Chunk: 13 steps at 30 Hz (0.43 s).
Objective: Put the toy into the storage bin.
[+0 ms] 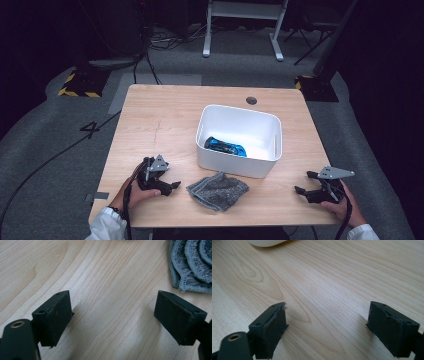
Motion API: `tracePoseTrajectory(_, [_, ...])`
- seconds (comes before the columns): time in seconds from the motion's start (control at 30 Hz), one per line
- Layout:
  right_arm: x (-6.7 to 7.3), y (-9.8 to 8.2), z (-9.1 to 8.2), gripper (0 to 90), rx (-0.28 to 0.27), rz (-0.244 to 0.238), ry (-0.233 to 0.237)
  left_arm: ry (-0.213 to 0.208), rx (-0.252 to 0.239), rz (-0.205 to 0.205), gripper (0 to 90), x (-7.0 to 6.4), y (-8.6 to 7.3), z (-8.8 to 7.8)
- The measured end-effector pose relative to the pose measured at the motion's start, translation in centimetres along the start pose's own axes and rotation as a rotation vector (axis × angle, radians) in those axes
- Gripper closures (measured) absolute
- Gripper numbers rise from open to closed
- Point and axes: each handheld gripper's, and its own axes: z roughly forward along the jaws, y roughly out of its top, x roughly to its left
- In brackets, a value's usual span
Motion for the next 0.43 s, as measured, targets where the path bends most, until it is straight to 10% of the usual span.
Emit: tracePoseTrajectory(0.43, [-0.01,0.02,0.02,15.3,0.001,0.005,-0.008,0.011,-0.001,-0.012,15.0,0.17,0.11,0.11])
